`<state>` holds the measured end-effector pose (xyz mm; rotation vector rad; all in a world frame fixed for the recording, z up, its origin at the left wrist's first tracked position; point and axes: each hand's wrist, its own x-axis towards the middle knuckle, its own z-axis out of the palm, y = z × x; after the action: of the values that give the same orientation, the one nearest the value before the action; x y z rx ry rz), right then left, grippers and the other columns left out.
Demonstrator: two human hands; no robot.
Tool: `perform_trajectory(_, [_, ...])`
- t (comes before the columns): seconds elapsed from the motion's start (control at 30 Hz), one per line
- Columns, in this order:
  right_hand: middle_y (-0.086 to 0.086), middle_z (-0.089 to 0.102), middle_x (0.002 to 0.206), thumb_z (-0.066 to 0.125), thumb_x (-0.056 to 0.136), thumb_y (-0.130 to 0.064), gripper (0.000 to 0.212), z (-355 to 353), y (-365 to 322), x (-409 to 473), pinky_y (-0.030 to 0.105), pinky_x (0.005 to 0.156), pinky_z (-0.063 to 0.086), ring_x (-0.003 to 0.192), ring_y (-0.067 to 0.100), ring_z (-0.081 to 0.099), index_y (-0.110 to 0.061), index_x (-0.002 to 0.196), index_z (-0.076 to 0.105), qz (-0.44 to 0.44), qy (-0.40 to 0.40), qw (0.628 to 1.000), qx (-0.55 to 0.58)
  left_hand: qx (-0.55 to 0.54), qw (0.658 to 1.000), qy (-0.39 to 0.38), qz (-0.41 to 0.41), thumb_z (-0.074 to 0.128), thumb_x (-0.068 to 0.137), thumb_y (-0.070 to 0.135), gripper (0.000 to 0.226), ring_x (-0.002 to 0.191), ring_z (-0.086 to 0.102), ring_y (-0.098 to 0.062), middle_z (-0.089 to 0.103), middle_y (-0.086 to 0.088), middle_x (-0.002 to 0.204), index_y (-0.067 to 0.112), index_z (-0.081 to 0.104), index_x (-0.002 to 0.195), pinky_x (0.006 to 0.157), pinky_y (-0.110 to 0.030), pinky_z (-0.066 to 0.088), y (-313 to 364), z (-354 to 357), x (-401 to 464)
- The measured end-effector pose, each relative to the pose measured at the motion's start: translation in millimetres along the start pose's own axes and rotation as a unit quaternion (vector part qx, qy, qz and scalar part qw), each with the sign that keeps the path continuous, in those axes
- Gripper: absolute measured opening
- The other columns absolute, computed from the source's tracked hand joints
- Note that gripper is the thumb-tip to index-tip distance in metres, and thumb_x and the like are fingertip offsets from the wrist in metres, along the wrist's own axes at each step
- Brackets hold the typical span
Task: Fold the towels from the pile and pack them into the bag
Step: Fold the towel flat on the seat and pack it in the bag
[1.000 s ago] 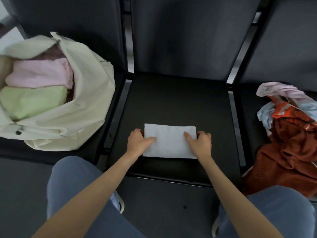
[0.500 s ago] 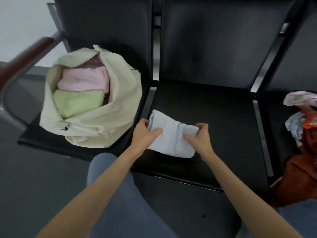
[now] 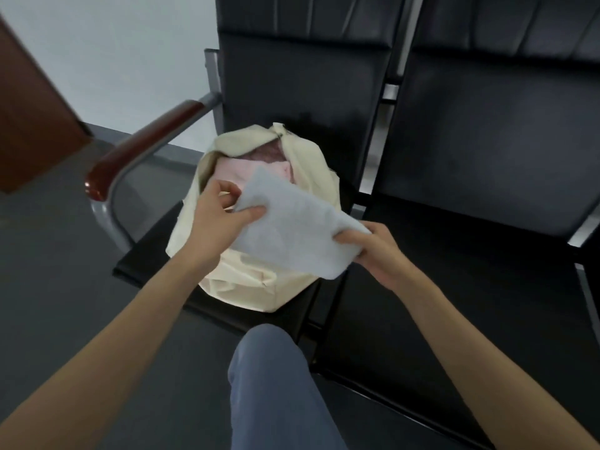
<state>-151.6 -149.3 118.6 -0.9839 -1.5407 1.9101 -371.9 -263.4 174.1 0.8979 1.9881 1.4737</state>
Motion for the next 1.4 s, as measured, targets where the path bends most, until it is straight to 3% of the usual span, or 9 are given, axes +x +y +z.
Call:
perform_trajectory(0.17, [0.017,0.061,0.082,0.073,0.079,-0.014,0.025,61.8,-16.5,57.5,0.035,0.065,0.050,0.074,0.021,0.060,0.004,0.090,0.060,-0.122,0.166,0.975,-0.081,0.071,0.991,0.084,0.074,0.081,0.073,0.013,0.040,0.078,0.054,-0.010,0.057,0.004,0.087,0.013,0.048,0.095,0.068,-0.020,0.043,0.6,-25.2,55.5])
perform_trajectory(0.37, [-0.008,0.044,0.075,0.068,0.084,-0.022,0.022,98.3,-38.7,146.1,0.023,0.064,0.039,0.072,0.009,0.047,-0.011,0.088,0.050,-0.126,0.229,0.945,-0.198,0.206,0.964,0.104,0.133,0.076,0.076,0.014,0.035,0.084,0.050,-0.018,0.052,0.000,0.090,0.011,0.047,0.094,0.071,-0.027,0.040,-5.6,-30.7,134.4])
perform_trajectory(0.57, [0.001,0.054,0.119,0.068,0.086,-0.021,0.045,101.4,-28.1,183.2,0.024,0.089,0.043,0.108,0.015,0.053,-0.010,0.125,0.049,-0.121,0.230,0.941,-0.219,0.298,0.934,0.100,0.170,0.070,0.081,0.015,0.030,0.082,0.052,-0.022,0.057,-0.007,0.091,0.001,0.053,0.102,0.068,-0.031,0.038,-34.9,-24.8,166.9])
perform_trajectory(0.7, [0.007,0.041,0.134,0.065,0.085,-0.012,0.050,101.1,-18.2,179.3,0.030,0.101,0.037,0.119,0.020,0.042,-0.015,0.131,0.047,-0.266,0.202,0.815,-0.473,0.380,0.890,0.087,0.237,0.065,0.086,0.020,0.024,0.084,0.055,-0.032,0.062,-0.014,0.092,0.001,0.055,0.098,0.073,-0.043,0.044,-49.0,-27.6,160.9])
perform_trajectory(0.9, [0.003,0.028,0.155,0.040,0.099,-0.016,0.049,109.1,-17.5,180.4,0.042,0.117,-0.005,0.147,0.023,0.013,-0.023,0.147,0.032,-0.348,-0.036,0.640,-0.684,0.407,0.836,0.171,0.326,0.055,0.085,0.004,0.021,0.092,0.053,-0.036,0.057,-0.021,0.103,-0.002,0.060,0.105,0.079,-0.040,0.039,-65.3,-46.6,160.1])
perform_trajectory(1.0, [-0.002,0.005,0.161,0.018,0.104,-0.040,0.048,114.9,-14.7,186.4,0.050,0.115,-0.007,0.148,0.027,0.000,-0.037,0.152,0.010,-0.252,-0.115,0.666,-0.693,0.396,0.869,0.167,0.247,0.053,0.089,0.010,0.027,0.096,0.055,-0.035,0.060,-0.019,0.102,0.001,0.061,0.113,0.081,-0.041,0.041,-62.6,-52.3,177.0])
perform_trajectory(1.1, [-0.006,-0.003,0.161,0.008,0.101,-0.050,0.047,126.7,-6.8,192.6,0.056,0.114,-0.012,0.146,0.037,-0.009,-0.050,0.147,0.001,-0.217,-0.137,0.675,-0.692,0.413,0.864,0.154,0.242,0.052,0.091,0.020,0.023,0.080,0.059,-0.031,0.064,-0.013,0.084,0.003,0.068,0.092,0.069,-0.039,0.046,-58.2,-52.9,194.0])
perform_trajectory(1.27, [-0.009,-0.010,0.160,0.003,0.096,-0.060,0.048,151.4,-3.4,204.8,0.059,0.104,-0.026,0.142,0.042,-0.021,-0.057,0.144,0.001,-0.152,-0.151,0.693,-0.688,0.440,0.844,0.191,0.241,0.048,0.098,0.021,0.039,0.062,0.043,-0.028,0.048,-0.013,0.063,0.000,0.052,0.065,0.059,-0.035,0.026,-38.9,-50.3,201.7])
perform_trajectory(1.4, [-0.009,-0.015,0.159,0.006,0.098,-0.058,0.048,165.2,-0.8,222.0,0.048,0.094,-0.035,0.140,0.037,-0.029,-0.055,0.146,0.003,-0.115,-0.143,0.702,-0.688,0.428,0.849,0.174,0.256,0.050,0.097,0.021,0.041,0.060,0.046,-0.029,0.051,-0.015,0.061,-0.002,0.054,0.063,0.059,-0.041,0.034,-38.5,-50.2,203.8])
